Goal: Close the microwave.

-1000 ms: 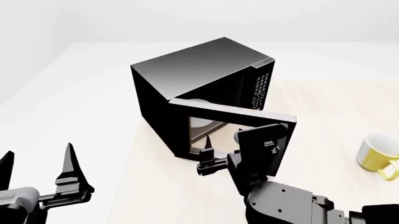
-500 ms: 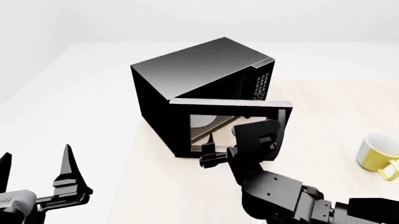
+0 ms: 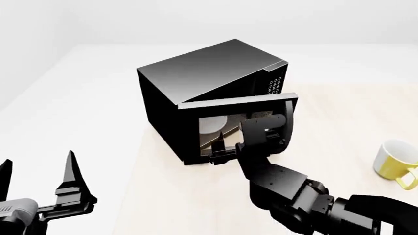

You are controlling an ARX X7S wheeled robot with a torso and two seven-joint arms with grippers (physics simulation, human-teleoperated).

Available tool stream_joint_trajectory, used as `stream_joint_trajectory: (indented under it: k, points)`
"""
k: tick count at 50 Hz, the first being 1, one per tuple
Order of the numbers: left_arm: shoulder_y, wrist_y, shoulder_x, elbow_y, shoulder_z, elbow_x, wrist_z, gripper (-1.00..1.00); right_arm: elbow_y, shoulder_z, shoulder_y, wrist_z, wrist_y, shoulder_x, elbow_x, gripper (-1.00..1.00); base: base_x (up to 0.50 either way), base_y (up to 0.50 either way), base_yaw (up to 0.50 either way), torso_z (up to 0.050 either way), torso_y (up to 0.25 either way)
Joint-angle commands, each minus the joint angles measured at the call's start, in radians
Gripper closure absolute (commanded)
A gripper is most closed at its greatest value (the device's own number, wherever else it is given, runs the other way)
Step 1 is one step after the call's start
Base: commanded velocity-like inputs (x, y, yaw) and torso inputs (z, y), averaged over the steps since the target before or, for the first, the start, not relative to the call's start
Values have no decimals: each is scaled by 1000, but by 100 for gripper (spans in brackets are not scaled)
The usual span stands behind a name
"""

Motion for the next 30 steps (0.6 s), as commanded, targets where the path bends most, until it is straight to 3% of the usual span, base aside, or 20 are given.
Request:
stream_joint_trajectory:
  k: [1, 30]
  points:
    - [0, -1, -2, 2, 3, -1, -3, -100, 109, 9, 23, -53, 28, -48, 21, -100, 0, 0, 0, 0, 0]
    - [-4, -7, -10, 6, 0, -9, -14, -100, 448, 21, 40, -219, 65, -202, 26, -100, 0, 0, 0, 0, 0]
